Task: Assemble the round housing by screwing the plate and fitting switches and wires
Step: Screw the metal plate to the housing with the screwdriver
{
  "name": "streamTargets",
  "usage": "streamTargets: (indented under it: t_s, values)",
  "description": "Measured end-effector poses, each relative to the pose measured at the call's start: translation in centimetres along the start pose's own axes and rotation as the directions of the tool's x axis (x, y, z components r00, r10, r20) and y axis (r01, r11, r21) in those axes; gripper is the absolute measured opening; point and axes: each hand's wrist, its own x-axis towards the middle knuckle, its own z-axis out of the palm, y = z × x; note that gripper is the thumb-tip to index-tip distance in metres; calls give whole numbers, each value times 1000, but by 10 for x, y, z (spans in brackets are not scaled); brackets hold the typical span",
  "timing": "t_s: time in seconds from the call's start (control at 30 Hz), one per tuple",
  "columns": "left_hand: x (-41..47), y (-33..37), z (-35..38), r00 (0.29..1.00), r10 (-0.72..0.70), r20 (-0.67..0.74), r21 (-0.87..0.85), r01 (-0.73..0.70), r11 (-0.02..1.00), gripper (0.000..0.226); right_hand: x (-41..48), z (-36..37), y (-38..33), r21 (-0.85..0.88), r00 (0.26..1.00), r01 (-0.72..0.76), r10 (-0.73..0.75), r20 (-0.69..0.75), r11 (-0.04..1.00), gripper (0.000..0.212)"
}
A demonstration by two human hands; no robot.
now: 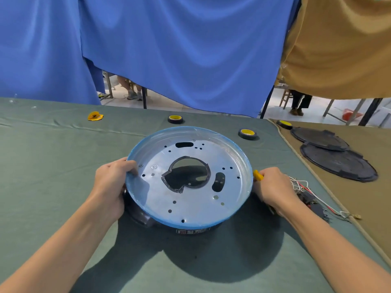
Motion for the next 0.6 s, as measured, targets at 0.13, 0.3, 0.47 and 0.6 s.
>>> streamTargets:
  t_s: [0.13, 0.3, 0.47, 0.6]
  values:
    - [4, 0, -2, 999, -8, 52, 7, 7, 1000, 19, -1, -5, 1, -22, 999, 25, -25, 34, 999, 19]
    - [7, 1, 1, 995, -97, 29, -5, 97, 995, 6, 1, -2, 3, -66, 1000, -16, 14, -22, 998, 21]
    - [3, 11, -15, 925, -271, 267, -10, 284, 959, 36, -10, -20, -10, 8, 978, 46, -43, -203, 999, 33]
    - [-4, 24, -26, 821, -329, 467, 15, 364, 931, 45, -63, -24, -40, 115, 915, 358, -324, -241, 926, 17]
